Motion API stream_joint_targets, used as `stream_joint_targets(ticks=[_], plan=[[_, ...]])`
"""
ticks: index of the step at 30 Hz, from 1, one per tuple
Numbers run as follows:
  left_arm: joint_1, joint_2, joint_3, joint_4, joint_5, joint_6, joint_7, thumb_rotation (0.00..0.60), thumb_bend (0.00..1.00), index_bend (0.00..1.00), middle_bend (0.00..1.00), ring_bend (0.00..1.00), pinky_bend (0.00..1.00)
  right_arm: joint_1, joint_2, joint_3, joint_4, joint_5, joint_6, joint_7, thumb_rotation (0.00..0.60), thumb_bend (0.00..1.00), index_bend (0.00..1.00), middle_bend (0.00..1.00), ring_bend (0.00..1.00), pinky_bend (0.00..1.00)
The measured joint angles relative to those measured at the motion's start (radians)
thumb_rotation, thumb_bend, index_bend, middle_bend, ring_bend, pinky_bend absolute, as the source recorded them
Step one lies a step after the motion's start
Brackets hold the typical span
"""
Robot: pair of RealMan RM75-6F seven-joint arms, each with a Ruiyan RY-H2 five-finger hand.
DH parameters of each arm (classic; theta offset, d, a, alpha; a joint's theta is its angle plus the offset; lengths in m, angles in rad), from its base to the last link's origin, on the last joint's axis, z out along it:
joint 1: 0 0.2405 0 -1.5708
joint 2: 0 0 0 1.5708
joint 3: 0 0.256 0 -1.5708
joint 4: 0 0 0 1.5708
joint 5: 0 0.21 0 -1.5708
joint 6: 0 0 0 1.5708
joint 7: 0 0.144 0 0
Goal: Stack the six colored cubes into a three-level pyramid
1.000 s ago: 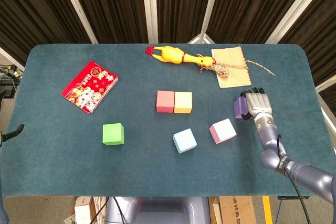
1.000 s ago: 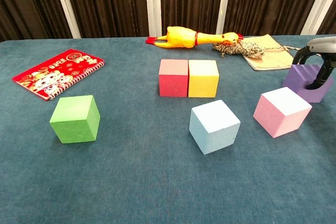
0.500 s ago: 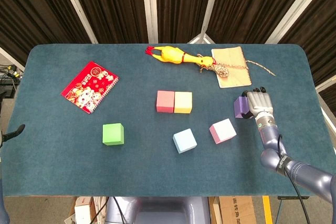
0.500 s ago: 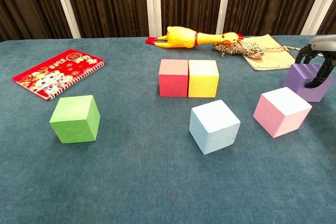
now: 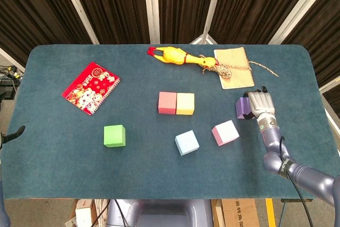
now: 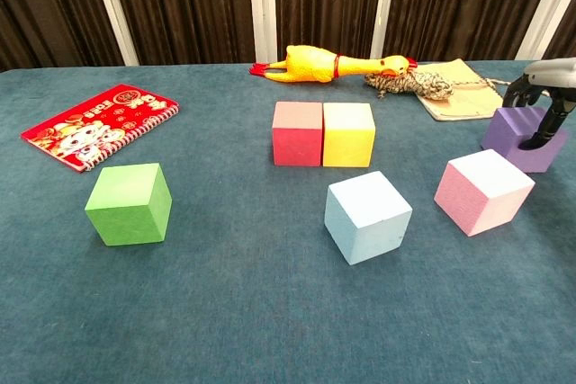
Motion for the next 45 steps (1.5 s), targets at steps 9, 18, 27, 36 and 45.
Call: stream_joint_targets(ticks=[9, 18, 27, 36, 45], plan=[[0.0, -0.006, -0.006, 0.019, 0.003, 0.002, 0.017, 0.6, 0.16, 0.15, 0.02, 0.03, 0.06, 0.043, 0.021, 0.019, -0.091, 0.045, 0.041, -0.08, 0.6, 0.25, 0.43, 0.43, 0.21, 0.0], [0.0, -0.016, -0.014, 0.033, 0.001, 0.005, 0.023, 0.6, 0.16, 0.15, 0.02, 0.03, 0.06, 0.16, -0.019, 0.055, -0.145, 0.235, 0.13, -0.253, 0.6, 0.25, 0.43, 0.43, 0.23, 0.0], [0.007, -0.008, -0.027, 0.04, -0.013, -0.002, 0.004, 0.6, 0.16, 0.15, 0.02, 0.03, 0.06, 0.266, -0.144, 0.109, -0.107, 0.445, 0.22, -0.396, 0.6, 0.25, 0.43, 0.43, 0.23, 0.0], [0.01, -0.005, -0.03, 0.038, -0.011, -0.006, -0.002, 0.6, 0.16, 0.15, 0.02, 0.03, 0.06, 0.293, -0.21, 0.155, -0.054, 0.486, 0.243, -0.431, 0.6, 0.25, 0.43, 0.43, 0.24, 0.0], [0.01, -0.006, -0.033, 0.043, -0.014, -0.013, -0.005, 0.6, 0.16, 0.15, 0.02, 0.03, 0.06, 0.299, -0.215, 0.178, -0.063, 0.513, 0.255, -0.475, 0.6, 0.25, 0.43, 0.44, 0.24, 0.0]])
